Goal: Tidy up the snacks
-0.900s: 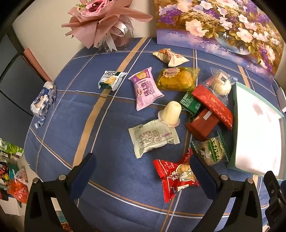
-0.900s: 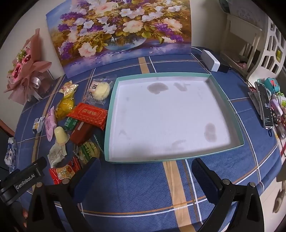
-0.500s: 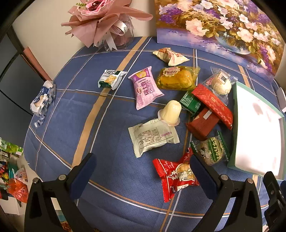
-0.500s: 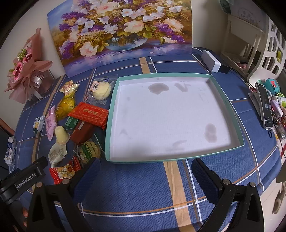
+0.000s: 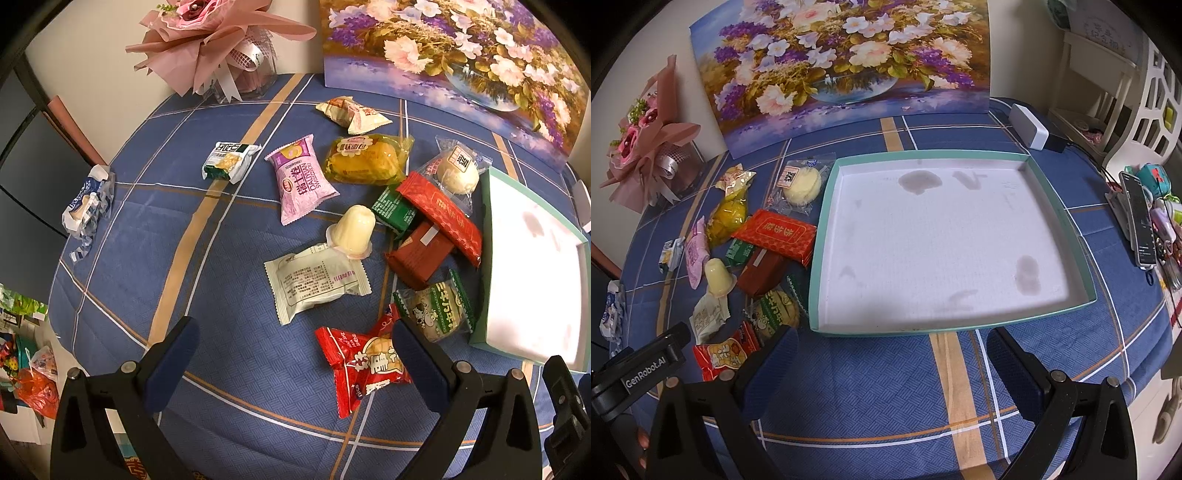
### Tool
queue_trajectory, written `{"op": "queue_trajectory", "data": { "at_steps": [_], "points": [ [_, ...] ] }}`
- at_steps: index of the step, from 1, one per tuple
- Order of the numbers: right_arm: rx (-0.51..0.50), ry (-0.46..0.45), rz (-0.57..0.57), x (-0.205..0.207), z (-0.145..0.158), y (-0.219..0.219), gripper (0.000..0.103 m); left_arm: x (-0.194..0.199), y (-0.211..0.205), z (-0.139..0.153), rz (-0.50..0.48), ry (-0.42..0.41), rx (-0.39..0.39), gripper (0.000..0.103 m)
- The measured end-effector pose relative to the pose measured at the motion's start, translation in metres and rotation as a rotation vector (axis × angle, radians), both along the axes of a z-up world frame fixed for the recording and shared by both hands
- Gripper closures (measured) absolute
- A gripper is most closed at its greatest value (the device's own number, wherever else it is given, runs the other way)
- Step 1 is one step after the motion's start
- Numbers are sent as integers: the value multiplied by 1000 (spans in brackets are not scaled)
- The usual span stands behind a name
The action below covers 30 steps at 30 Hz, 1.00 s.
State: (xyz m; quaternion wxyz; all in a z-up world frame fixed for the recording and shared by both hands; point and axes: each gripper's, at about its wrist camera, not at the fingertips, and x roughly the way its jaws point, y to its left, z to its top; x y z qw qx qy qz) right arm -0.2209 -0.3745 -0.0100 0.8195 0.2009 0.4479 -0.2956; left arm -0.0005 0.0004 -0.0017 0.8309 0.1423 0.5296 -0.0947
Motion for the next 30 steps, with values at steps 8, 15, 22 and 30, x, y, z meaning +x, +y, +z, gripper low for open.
{"op": "queue_trajectory", "data": {
  "at_steps": [8,15,22,30],
  "points": [
    [0,1,0,0,0,1,0,-1,0,0,1,6,-10,0],
    [0,1,-1,0,-1,1,0,-1,1,-1,1,6,-18,0],
    [-1,6,8,-2,-3,7,0,-1,3,-6,1,12,-34,0],
    [54,10,82,14,-9,16,0,8,15,-13,36,94,-192,0]
  ]
}}
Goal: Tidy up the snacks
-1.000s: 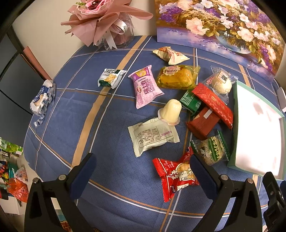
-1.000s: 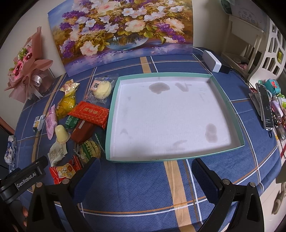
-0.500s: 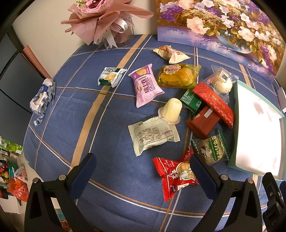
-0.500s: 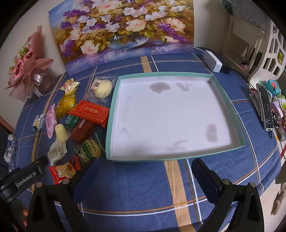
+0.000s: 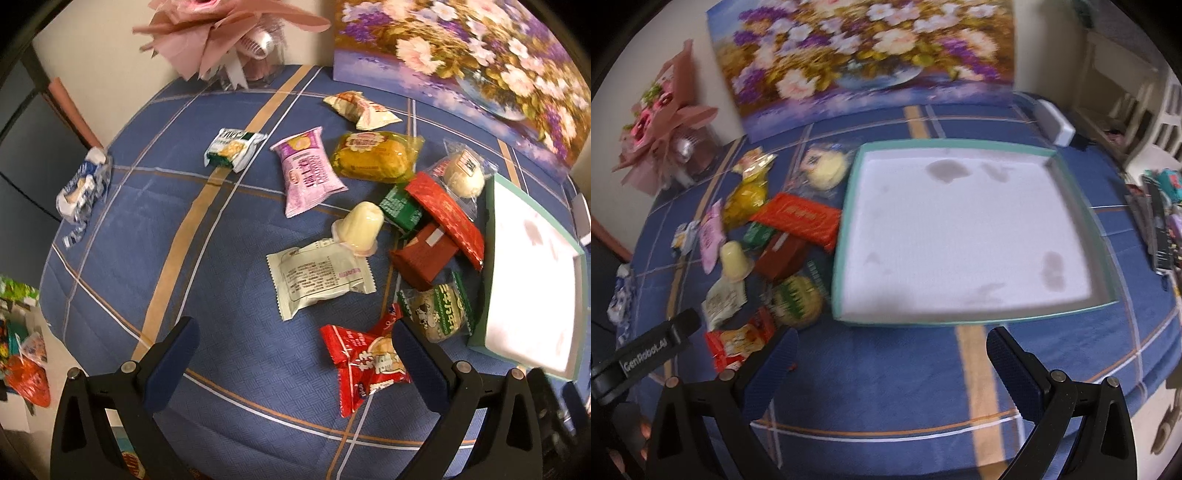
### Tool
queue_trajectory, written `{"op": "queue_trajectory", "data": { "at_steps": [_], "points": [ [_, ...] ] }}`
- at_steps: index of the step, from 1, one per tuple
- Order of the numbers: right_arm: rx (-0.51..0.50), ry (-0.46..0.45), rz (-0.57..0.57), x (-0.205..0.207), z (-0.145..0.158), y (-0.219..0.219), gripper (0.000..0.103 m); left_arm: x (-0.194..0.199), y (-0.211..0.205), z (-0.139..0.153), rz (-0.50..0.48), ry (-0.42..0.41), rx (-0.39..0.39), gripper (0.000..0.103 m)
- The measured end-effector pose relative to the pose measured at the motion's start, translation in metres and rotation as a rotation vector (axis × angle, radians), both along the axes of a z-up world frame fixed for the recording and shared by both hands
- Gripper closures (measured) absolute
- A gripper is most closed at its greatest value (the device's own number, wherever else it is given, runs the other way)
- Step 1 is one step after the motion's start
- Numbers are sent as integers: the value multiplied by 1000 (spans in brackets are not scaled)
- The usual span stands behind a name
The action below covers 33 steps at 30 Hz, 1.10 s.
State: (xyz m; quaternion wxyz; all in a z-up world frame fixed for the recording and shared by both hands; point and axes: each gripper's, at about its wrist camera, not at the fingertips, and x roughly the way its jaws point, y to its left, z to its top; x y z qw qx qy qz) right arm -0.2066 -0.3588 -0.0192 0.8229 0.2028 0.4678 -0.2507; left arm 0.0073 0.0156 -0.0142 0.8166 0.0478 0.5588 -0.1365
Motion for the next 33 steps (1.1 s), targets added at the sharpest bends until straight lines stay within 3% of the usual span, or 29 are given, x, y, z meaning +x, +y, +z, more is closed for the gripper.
{"op": "queue_trajectory", "data": {
  "at_steps": [2,4,6,12,16,28,33],
  "points": [
    [16,9,34,8,-4,7,0,5,7,-3,17,15,-33,0],
    [55,9,69,16,-9,14,0,13,15,-8,35,12,-18,0],
    [101,9,92,24,-15,19,0,21,25,-12,57,-22,-29,0],
    [205,12,136,44,-31,35,0,43,52,-35,133,144,-3,0],
    [235,40,163,59,-42,44,0,50,59,-43,150,192,16,0],
    [259,111,229,91,-68,69,0,85,89,-57,169,141,11,0],
    [258,124,242,105,-81,81,0,79,101,-61,177,146,21,0]
  ]
}}
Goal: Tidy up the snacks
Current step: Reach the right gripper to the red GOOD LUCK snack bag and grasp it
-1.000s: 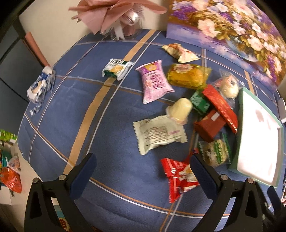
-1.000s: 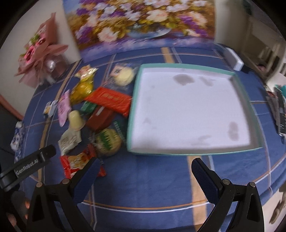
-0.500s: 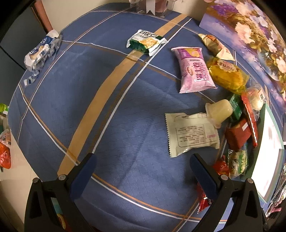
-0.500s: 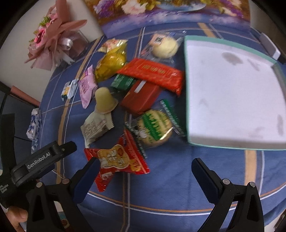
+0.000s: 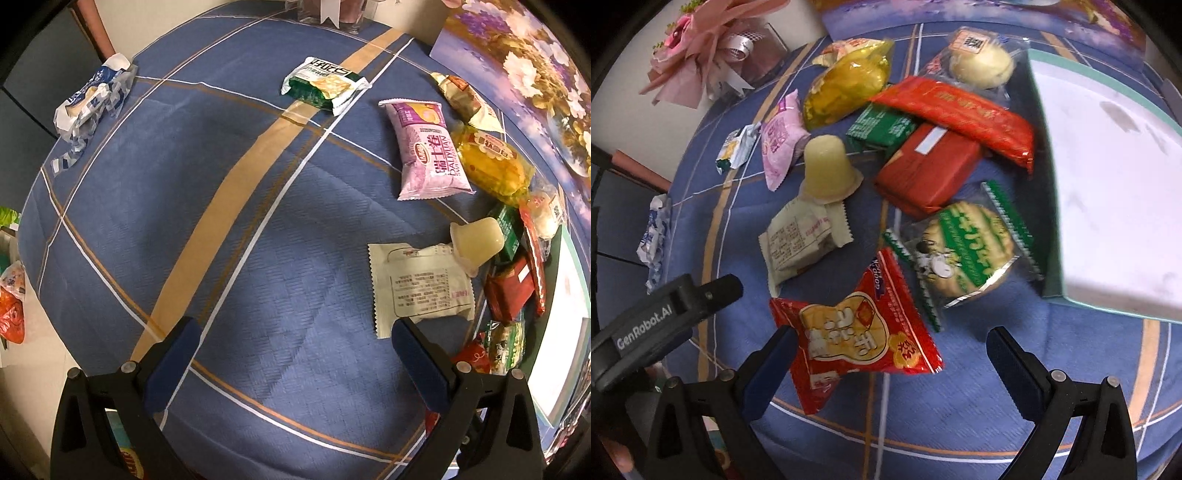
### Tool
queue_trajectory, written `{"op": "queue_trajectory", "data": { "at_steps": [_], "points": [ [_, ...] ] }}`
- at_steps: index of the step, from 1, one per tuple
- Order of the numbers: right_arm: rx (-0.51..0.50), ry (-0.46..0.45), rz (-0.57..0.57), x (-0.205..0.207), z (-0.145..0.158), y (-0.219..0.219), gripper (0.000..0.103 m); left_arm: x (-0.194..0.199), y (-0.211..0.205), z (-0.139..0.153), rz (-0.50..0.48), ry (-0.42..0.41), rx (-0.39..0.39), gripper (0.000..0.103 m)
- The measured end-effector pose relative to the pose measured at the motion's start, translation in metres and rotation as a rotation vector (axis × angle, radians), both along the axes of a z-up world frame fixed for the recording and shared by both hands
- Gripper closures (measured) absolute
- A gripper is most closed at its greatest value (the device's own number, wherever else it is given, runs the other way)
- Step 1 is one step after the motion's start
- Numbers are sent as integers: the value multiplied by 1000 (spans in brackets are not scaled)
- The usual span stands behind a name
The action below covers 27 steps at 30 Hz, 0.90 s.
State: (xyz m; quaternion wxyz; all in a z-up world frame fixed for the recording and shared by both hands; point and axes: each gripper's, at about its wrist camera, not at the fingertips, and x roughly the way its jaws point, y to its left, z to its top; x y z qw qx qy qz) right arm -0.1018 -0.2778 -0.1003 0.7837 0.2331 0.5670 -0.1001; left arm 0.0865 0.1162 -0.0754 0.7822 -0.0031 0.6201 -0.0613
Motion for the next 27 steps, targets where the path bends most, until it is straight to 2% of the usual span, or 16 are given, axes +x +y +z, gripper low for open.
{"op": "queue_trajectory", "data": {
  "at_steps": [5,11,13,21,27],
  "points": [
    [-20,-9,16,10,-3,10,2,1,0,-16,-6,2,8,0],
    [-6,-28,33,22,-8,24,28,-5,-3,-11,-8,16,11,0],
    [15,-22,32,24,-11,26,39,-3,0,-13,-8,18,9,0],
    [26,-28,41,28,-11,31,45,-5,-6,-12,-8,28,11,0],
    [28,-35,39,12,-1,19,47,-6,-7,-14,-11,32,8,0]
  ]
}}
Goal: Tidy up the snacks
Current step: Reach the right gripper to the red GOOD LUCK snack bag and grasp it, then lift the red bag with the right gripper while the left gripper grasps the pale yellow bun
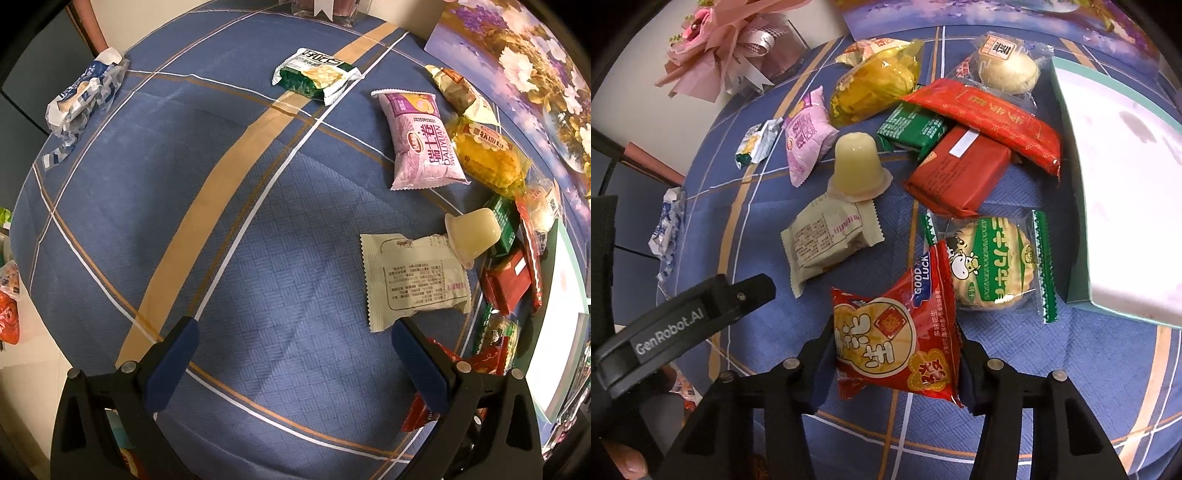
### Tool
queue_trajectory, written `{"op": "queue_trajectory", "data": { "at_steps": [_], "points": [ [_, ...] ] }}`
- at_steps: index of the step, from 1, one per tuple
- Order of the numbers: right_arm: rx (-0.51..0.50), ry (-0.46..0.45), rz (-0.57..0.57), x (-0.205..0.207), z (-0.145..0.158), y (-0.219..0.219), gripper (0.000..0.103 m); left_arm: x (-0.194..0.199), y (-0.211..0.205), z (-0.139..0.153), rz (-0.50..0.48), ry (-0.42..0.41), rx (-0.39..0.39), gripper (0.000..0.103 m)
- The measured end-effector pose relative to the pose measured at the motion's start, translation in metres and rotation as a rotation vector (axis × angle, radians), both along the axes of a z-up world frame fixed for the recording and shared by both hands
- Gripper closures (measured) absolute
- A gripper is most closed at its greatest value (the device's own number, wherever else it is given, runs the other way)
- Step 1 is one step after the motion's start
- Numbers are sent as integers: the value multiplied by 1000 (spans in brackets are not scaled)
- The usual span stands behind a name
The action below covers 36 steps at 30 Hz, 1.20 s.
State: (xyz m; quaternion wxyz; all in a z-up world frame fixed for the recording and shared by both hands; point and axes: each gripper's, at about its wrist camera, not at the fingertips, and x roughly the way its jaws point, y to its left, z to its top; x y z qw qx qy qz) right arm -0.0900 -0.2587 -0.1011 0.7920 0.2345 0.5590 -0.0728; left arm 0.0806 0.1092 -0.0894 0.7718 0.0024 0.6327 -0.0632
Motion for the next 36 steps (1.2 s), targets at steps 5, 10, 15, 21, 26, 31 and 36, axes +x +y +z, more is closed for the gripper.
{"op": "queue_trajectory", "data": {
  "at_steps": [5,10,15,21,26,31,36],
  "points": [
    [8,-34,-7,-6,13,-4,47,-1,0,2,1,2,-3,0],
    [6,-80,-33,-12,30,-12,47,-2,-10,6,-7,-9,-20,0],
    [-10,-115,-101,-17,46,-33,47,-3,-33,17,-52,-27,-54,0],
    [-50,-130,-196,-22,59,-65,47,0,-76,30,-94,-53,-90,3],
    [-59,-144,-249,-25,67,-91,47,12,-117,32,-164,-80,-61,19],
    [-54,-141,-275,-21,68,-106,47,14,-165,28,-285,-100,16,21],
    [-45,-131,-294,-20,65,-114,47,15,-205,20,-367,-100,92,31]
  ]
}}
